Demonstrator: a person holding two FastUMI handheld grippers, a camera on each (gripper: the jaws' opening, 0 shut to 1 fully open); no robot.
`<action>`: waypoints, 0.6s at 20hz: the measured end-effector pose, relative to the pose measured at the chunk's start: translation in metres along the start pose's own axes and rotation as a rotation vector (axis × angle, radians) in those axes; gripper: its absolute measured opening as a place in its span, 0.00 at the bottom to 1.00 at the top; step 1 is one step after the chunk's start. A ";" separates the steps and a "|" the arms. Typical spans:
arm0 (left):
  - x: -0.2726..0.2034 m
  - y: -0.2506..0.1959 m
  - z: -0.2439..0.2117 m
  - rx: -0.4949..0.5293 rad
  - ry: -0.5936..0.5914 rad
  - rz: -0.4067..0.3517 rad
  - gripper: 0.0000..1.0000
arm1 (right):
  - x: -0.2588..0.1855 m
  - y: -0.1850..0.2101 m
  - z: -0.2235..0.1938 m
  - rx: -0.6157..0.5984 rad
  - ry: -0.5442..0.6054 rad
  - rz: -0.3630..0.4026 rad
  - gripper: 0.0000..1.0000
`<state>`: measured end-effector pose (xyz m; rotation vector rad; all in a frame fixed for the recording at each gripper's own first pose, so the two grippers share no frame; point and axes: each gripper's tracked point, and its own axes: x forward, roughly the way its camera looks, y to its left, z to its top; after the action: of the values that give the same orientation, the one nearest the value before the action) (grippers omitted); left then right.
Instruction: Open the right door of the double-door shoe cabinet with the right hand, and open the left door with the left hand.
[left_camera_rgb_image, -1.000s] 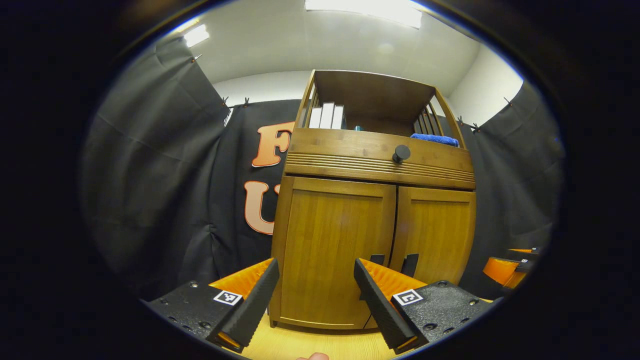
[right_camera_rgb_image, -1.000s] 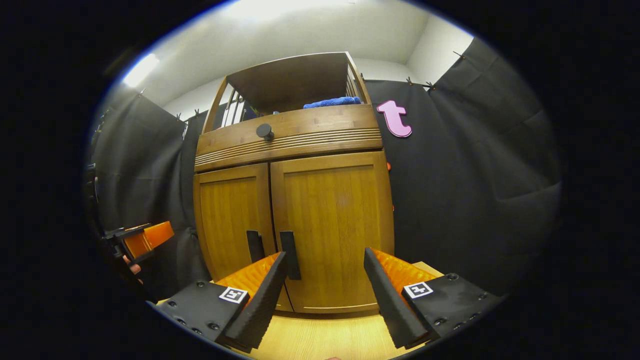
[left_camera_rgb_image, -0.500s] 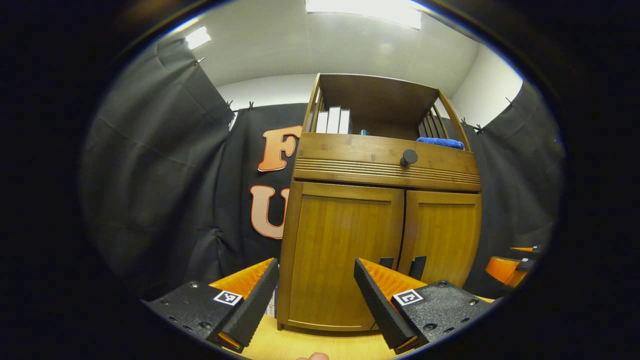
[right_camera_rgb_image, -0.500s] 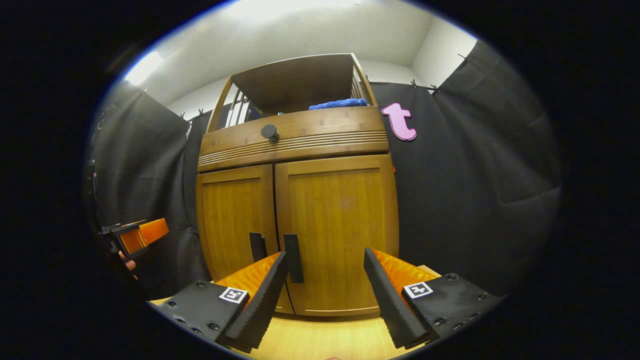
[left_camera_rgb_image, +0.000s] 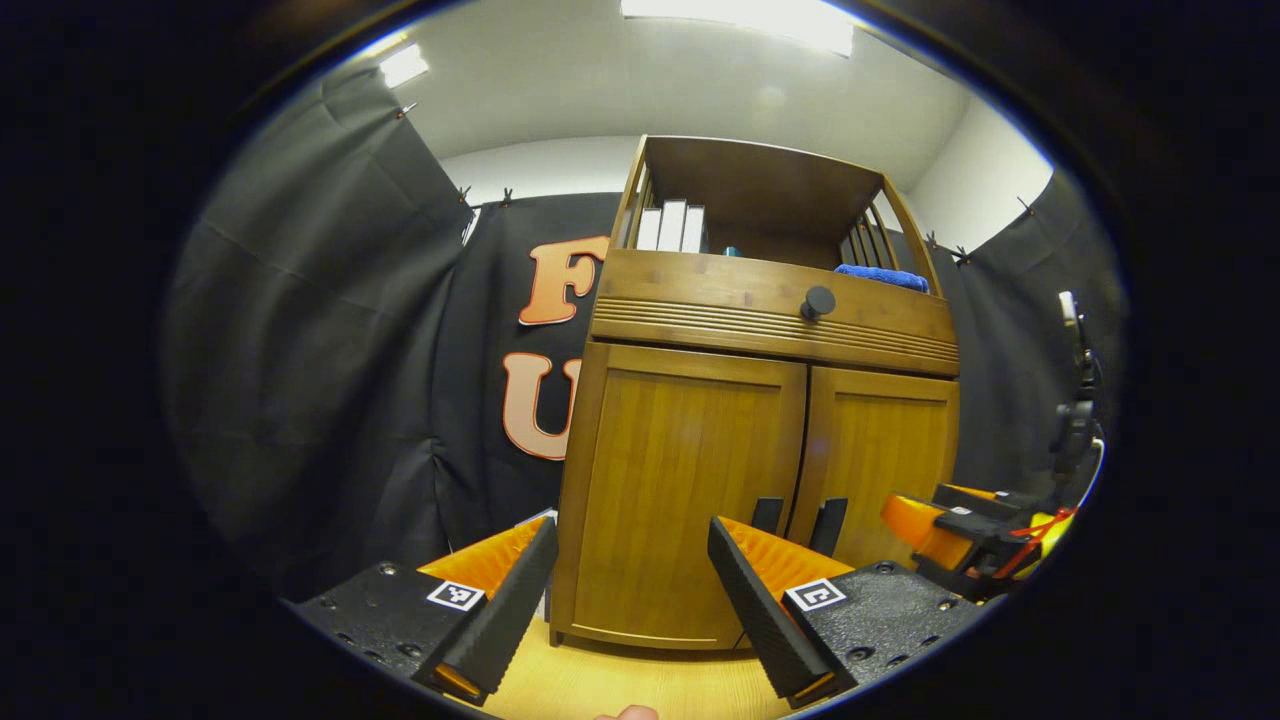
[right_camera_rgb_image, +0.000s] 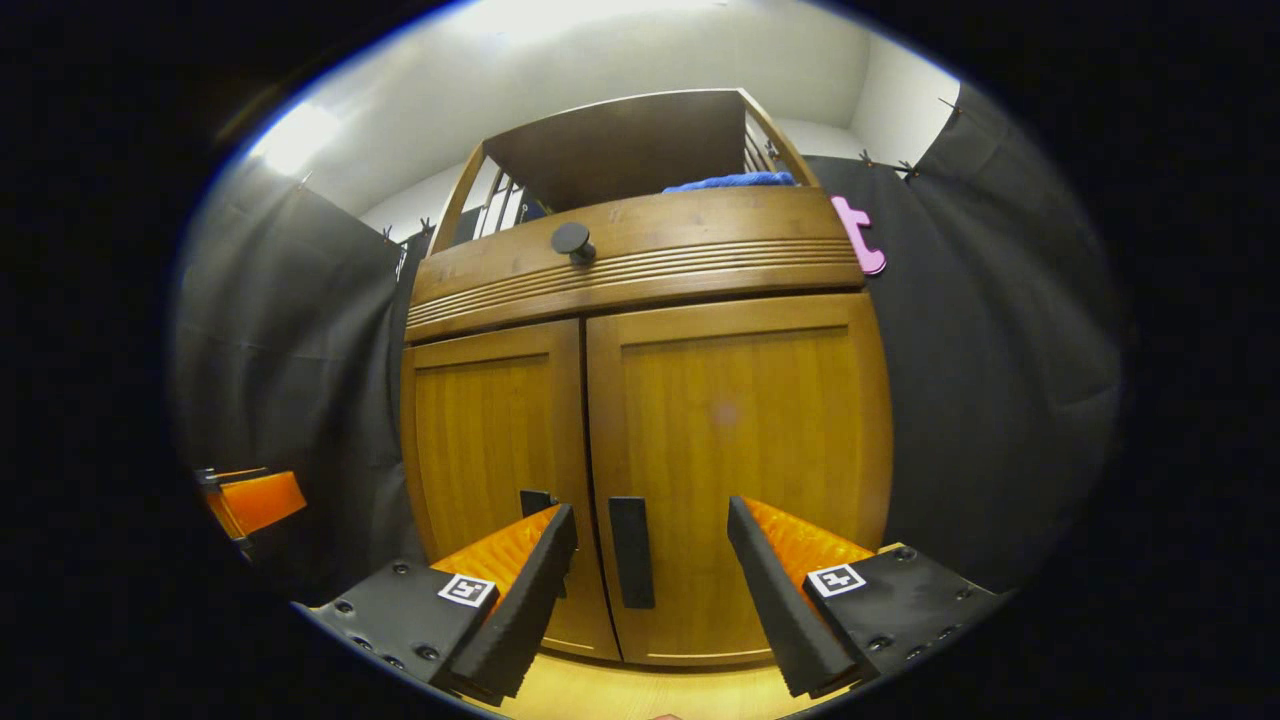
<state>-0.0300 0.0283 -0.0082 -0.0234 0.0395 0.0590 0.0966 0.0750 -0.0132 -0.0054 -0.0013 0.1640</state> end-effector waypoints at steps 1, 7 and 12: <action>-0.001 0.001 -0.001 -0.002 0.003 0.004 0.95 | 0.011 0.004 -0.006 0.000 0.007 0.006 0.90; 0.000 0.000 0.009 -0.004 -0.024 0.021 0.94 | 0.065 -0.002 -0.051 -0.001 0.087 -0.043 0.98; 0.002 -0.005 -0.001 -0.013 0.003 0.001 0.91 | 0.081 -0.017 -0.072 -0.007 0.126 -0.100 0.98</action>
<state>-0.0281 0.0231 -0.0087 -0.0362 0.0422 0.0600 0.1796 0.0716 -0.0849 -0.0229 0.1232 0.0635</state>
